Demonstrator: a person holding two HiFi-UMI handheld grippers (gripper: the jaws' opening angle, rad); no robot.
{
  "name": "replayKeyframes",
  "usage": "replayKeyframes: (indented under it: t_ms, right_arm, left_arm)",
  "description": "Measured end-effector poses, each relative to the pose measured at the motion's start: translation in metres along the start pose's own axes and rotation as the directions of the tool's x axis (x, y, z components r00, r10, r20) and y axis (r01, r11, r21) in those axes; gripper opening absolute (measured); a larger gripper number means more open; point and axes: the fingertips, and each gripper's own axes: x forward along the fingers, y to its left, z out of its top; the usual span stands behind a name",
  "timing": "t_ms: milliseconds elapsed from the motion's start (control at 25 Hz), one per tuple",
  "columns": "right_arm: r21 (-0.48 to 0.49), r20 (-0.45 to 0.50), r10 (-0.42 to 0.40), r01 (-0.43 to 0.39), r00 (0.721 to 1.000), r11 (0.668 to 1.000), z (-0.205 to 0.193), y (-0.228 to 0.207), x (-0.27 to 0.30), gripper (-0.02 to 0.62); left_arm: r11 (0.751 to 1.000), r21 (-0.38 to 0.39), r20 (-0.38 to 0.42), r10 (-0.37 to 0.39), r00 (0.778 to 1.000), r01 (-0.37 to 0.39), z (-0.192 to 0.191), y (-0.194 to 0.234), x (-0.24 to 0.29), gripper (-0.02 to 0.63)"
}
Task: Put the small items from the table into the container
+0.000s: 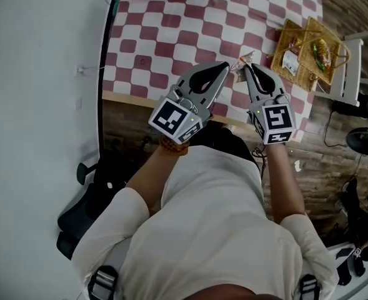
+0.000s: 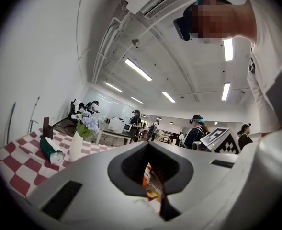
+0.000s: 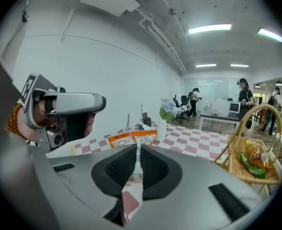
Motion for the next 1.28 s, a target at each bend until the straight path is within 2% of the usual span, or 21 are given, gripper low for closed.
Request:
replayKeyframes:
  t_ms: [280,480,680,920,1040,1280]
  right_arm:
    - [0.007,0.185,-0.039,0.038,0.982,0.999,0.083,-0.001,-0.062,0.046]
    - [0.006,0.239,-0.046,0.046,0.97,0.999,0.108,0.001,-0.082,0.046]
    - [0.006,0.241,-0.068,0.068,0.968,0.998,0.11,-0.005,-0.088,0.044]
    - [0.04,0.236,-0.167,0.162,0.957,0.986,0.099,-0.034,-0.115,0.044]
    - [0.066,0.232,-0.246,0.237,0.941,0.969,0.091,-0.056,-0.141,0.044]
    - [0.135,0.215,-0.4,0.378,0.891,0.916,0.065,-0.098,-0.202,0.044]
  left_arm:
    - [0.998,0.055,0.056,-0.025,0.998,0.022,0.065,-0.032,-0.005,0.026]
    - [0.997,0.076,0.08,-0.04,0.996,0.034,0.089,-0.045,-0.005,0.026]
    - [0.995,0.076,0.073,-0.068,0.995,0.062,0.088,-0.05,0.006,0.026]
    - [0.987,0.058,0.062,-0.156,0.986,0.153,0.08,-0.076,0.033,0.026]
    - [0.973,0.046,0.052,-0.227,0.972,0.225,0.074,-0.099,0.054,0.026]
    - [0.929,0.039,0.036,-0.37,0.928,0.368,0.064,-0.156,0.091,0.026]
